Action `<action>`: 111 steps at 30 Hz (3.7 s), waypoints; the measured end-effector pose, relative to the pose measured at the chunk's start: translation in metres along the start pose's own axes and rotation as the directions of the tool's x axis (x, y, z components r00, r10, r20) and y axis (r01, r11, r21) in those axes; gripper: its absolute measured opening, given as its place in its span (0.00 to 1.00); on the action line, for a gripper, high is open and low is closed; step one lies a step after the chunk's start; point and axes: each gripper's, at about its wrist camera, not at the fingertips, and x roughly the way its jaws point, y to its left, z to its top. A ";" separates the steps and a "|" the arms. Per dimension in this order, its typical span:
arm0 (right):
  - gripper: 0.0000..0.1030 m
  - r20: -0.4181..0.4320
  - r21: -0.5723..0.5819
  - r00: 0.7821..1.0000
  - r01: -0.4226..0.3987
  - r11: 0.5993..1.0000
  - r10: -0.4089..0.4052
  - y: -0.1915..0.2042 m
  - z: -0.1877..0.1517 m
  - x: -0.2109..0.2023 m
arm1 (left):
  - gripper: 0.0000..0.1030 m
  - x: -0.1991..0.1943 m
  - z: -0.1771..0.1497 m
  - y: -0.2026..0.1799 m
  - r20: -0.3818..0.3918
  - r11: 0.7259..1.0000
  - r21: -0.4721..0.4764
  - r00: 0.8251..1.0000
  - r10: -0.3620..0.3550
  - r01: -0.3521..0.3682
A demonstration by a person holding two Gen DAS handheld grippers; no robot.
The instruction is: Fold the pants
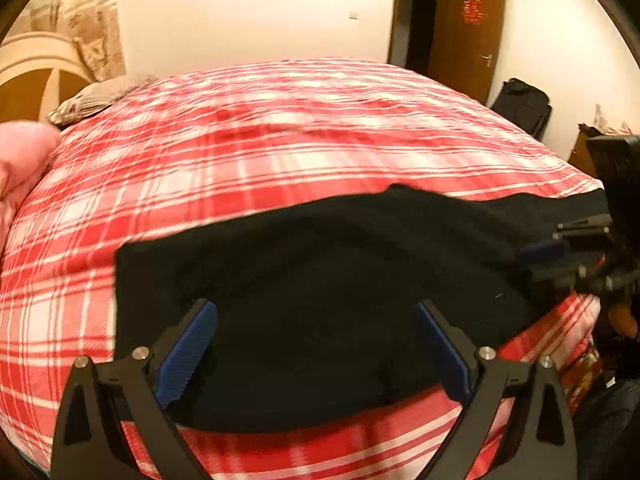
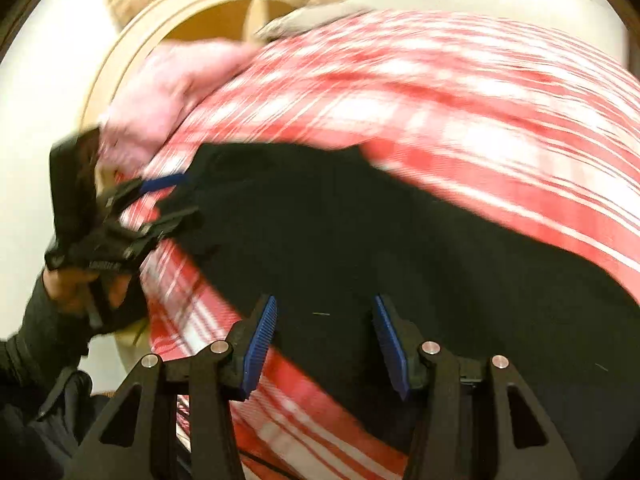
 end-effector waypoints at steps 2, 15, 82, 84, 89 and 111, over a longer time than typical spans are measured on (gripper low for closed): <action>0.51 0.042 0.047 0.998 0.044 0.998 -0.046 -0.020 -0.004 -0.021 | 0.97 0.005 0.009 -0.016 -0.002 0.999 0.033 1.000 -0.020 0.020; 0.51 0.217 0.458 0.864 0.321 0.829 -0.455 -0.177 -0.086 -0.221 | 0.97 0.044 0.038 -0.104 -0.049 0.978 0.176 0.993 -0.108 0.115; 0.13 0.199 0.765 0.867 0.154 0.625 -0.457 -0.305 -0.177 -0.304 | 1.00 0.058 0.031 -0.113 -0.094 0.989 0.128 0.994 -0.064 0.076; 0.12 0.211 0.748 0.853 0.174 0.641 -0.477 -0.292 -0.169 -0.303 | 1.00 0.055 0.032 -0.110 -0.086 0.990 0.120 0.994 -0.068 0.078; 0.12 0.269 0.646 0.830 0.220 0.731 -0.488 -0.244 -0.129 -0.301 | 1.00 0.044 0.036 -0.101 -0.057 0.992 0.099 0.995 -0.078 0.084; 0.12 0.132 0.191 0.968 0.188 0.964 -0.215 -0.080 -0.033 -0.095 | 1.00 0.029 0.039 -0.089 -0.017 0.986 0.038 0.986 -0.163 0.164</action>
